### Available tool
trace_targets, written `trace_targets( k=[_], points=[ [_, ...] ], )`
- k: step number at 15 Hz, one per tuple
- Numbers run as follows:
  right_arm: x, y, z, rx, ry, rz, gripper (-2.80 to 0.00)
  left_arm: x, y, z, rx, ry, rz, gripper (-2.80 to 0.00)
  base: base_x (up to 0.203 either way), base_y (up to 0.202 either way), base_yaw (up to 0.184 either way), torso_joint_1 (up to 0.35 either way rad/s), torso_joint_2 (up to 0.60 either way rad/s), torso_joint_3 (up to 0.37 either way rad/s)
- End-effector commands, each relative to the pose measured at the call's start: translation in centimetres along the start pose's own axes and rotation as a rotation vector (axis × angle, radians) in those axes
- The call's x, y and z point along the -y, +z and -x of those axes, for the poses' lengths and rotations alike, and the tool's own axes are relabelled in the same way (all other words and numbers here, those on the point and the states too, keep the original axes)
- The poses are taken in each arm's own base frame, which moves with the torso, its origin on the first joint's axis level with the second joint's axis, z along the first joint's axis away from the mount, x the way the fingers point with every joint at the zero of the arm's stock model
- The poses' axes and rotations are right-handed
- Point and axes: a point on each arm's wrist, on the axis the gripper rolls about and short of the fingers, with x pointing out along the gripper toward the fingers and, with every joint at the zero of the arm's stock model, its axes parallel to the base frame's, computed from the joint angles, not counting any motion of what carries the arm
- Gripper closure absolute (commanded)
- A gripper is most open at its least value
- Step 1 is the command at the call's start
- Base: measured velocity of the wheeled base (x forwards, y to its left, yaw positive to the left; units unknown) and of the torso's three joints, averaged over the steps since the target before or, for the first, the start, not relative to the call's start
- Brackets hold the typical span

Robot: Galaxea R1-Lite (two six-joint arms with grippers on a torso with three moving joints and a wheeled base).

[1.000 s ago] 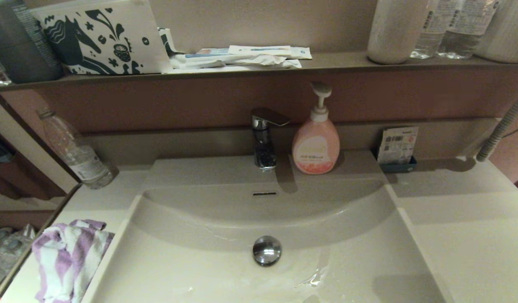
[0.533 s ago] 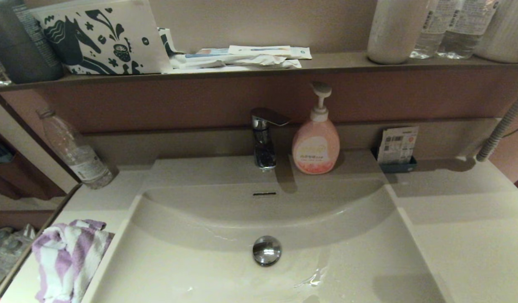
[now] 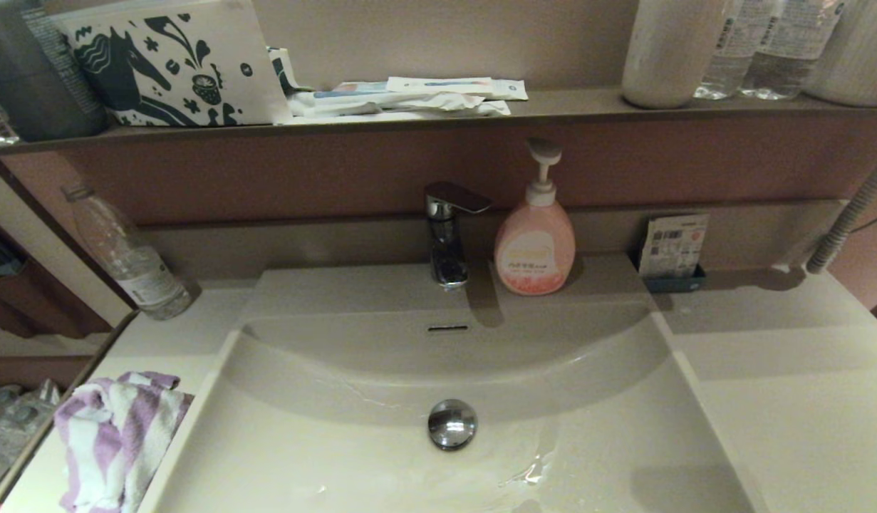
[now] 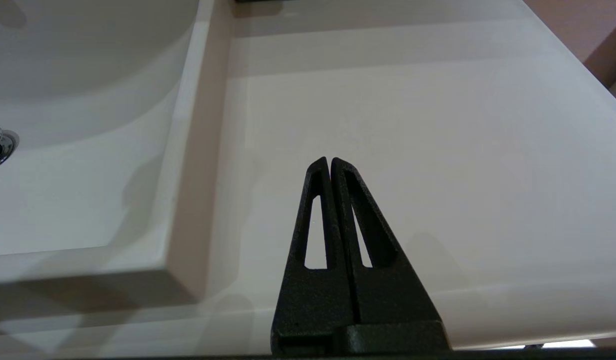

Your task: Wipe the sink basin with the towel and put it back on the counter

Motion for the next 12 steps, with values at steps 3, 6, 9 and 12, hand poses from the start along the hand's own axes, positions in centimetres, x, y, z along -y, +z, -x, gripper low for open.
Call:
trace_targets(
  k=[3, 6, 9, 12],
  points=[
    [0.00, 0.02, -0.01, 0.000, 0.000, 0.000, 0.00, 0.00, 0.01, -0.01, 0.000, 0.000, 0.000, 0.00, 0.000, 0.000, 0.000, 0.000, 0.00, 0.000],
    [0.00, 0.01, -0.01, 0.000, 0.000, -0.001, 0.00, 0.00, 0.01, -0.01, 0.000, 0.000, 0.000, 0.00, 0.000, 0.000, 0.000, 0.000, 0.00, 0.000],
    [0.00, 0.02, -0.01, 0.000, 0.000, 0.000, 0.00, 0.00, 0.01, -0.01, 0.000, 0.000, 0.000, 0.00, 0.000, 0.000, 0.000, 0.000, 0.00, 0.000],
    [0.00, 0.01, -0.01, -0.001, 0.000, -0.001, 0.00, 0.00, 0.01, -0.01, 0.000, 0.000, 0.000, 0.00, 0.000, 0.000, 0.000, 0.000, 0.00, 0.000]
  ],
)
